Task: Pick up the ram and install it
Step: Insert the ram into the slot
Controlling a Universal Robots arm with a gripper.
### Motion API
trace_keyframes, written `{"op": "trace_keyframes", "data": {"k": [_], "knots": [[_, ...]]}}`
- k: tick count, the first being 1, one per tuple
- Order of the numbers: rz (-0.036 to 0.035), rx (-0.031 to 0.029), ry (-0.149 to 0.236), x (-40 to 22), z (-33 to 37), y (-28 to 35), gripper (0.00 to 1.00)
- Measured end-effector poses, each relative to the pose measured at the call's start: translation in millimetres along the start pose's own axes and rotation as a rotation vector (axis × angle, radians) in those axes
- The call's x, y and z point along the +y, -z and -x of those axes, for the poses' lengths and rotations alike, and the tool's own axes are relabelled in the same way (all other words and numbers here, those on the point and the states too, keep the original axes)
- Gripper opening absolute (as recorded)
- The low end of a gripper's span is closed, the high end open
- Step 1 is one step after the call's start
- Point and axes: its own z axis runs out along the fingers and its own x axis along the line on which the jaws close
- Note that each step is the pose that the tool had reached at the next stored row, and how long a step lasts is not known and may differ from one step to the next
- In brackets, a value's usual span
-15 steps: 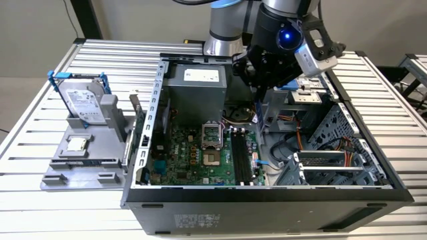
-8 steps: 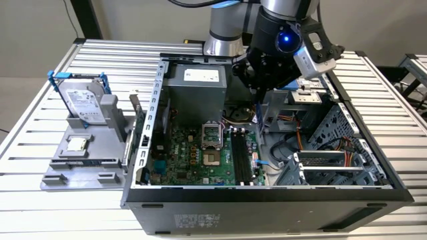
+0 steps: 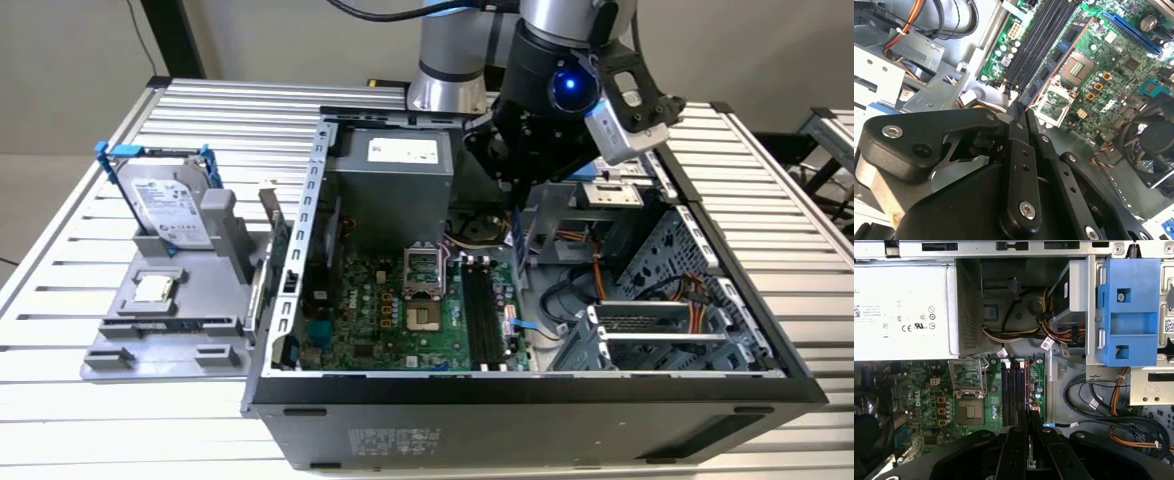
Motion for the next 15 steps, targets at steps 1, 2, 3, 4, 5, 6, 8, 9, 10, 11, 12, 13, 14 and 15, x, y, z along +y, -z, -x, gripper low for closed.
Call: {"op": "trace_keyframes", "data": {"k": [1, 2, 3, 4, 5, 6, 8, 9, 10, 11, 12, 13, 14, 15], "knots": [[-0.0002, 0.0, 0.0, 0.0, 0.0, -0.6, 0.0], [-0.0001, -0.0001, 0.0, 0.0, 0.0, -1.2, 0.0], [0.0001, -0.0002, 0.0, 0.0, 0.0, -1.8, 0.0], [0.0, -0.0002, 0.0, 0.0, 0.0, -2.4, 0.0], [0.0, -0.0003, 0.0, 0.0, 0.0, -3.0, 0.0], [0.0, -0.0002, 0.0, 0.0, -0.1, -3.6, 0.0], [-0.0001, -0.0003, 0.0, 0.0, -0.1, -4.7, 0.0], [0.0001, -0.0003, 0.0, -0.1, -0.1, -5.3, 0.0], [0.0, -0.0003, 0.0, -0.1, 0.0, -5.8, 0.0], [0.0, -0.0003, 0.0, -0.2, 0.1, -6.2, 0.0], [-0.0001, -0.0003, 0.0, -0.4, 0.2, -6.7, 0.0], [-0.0002, -0.0002, 0.0, -0.6, 0.3, -7.1, 0.0], [-0.0001, -0.0003, 0.0, -0.8, 0.5, -7.6, 0.0], [0.0, -0.0003, 0.0, -0.9, 0.6, -8.2, 0.0]]}}
